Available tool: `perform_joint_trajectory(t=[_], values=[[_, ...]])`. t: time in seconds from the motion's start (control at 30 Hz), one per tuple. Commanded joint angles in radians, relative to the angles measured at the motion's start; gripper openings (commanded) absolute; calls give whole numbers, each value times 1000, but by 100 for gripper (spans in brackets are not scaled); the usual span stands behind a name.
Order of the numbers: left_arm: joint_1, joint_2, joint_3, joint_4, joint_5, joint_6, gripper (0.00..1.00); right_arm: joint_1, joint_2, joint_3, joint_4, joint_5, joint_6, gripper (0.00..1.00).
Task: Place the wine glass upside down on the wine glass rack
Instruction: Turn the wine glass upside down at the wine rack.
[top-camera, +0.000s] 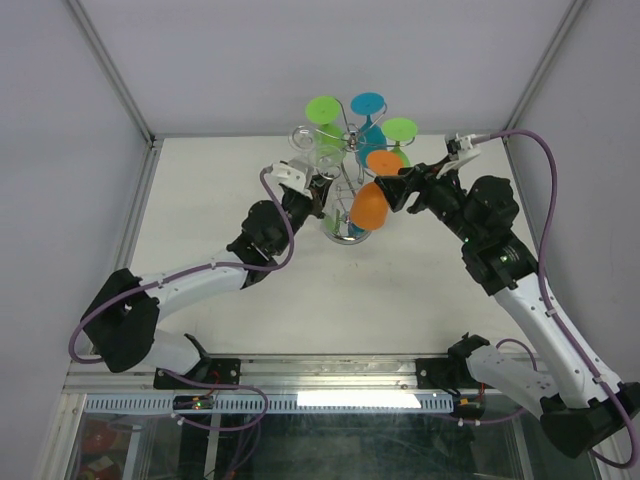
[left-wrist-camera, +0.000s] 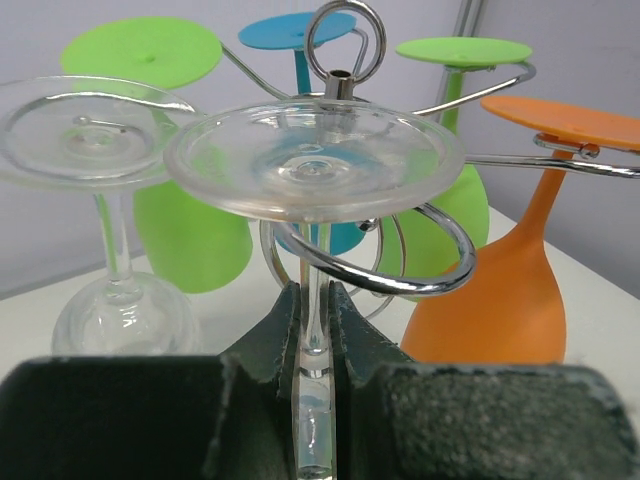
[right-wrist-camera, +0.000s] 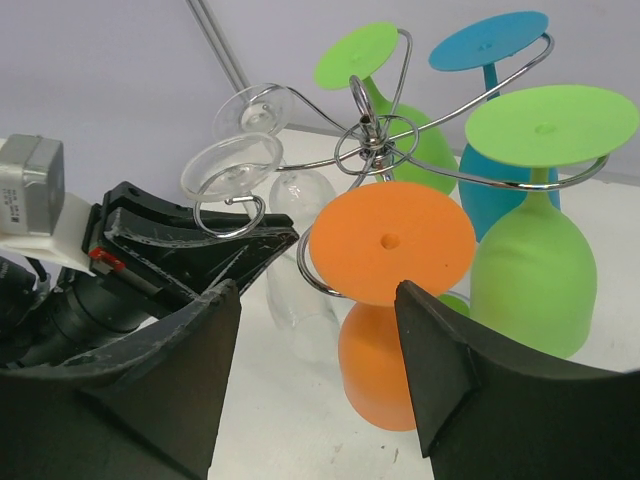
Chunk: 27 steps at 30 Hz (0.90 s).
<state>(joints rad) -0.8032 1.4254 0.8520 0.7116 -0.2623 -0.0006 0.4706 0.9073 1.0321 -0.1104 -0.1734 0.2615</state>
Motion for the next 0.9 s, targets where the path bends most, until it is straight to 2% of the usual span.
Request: perform_joint_trajectory(t=[0.0, 0.33, 0.67, 0.87], values=[[8, -80, -32, 109, -1, -23, 0, -4, 1, 26, 30, -17, -8, 66], [8, -132, -88, 113, 110, -4, 0, -3, -1, 20, 32, -18, -8, 66], [8, -107, -85, 101, 210, 35, 0, -4, -2, 14, 29, -17, -8, 66], [9, -61, -17, 0, 223, 49, 0, -4, -1, 16, 26, -14, -9, 67]])
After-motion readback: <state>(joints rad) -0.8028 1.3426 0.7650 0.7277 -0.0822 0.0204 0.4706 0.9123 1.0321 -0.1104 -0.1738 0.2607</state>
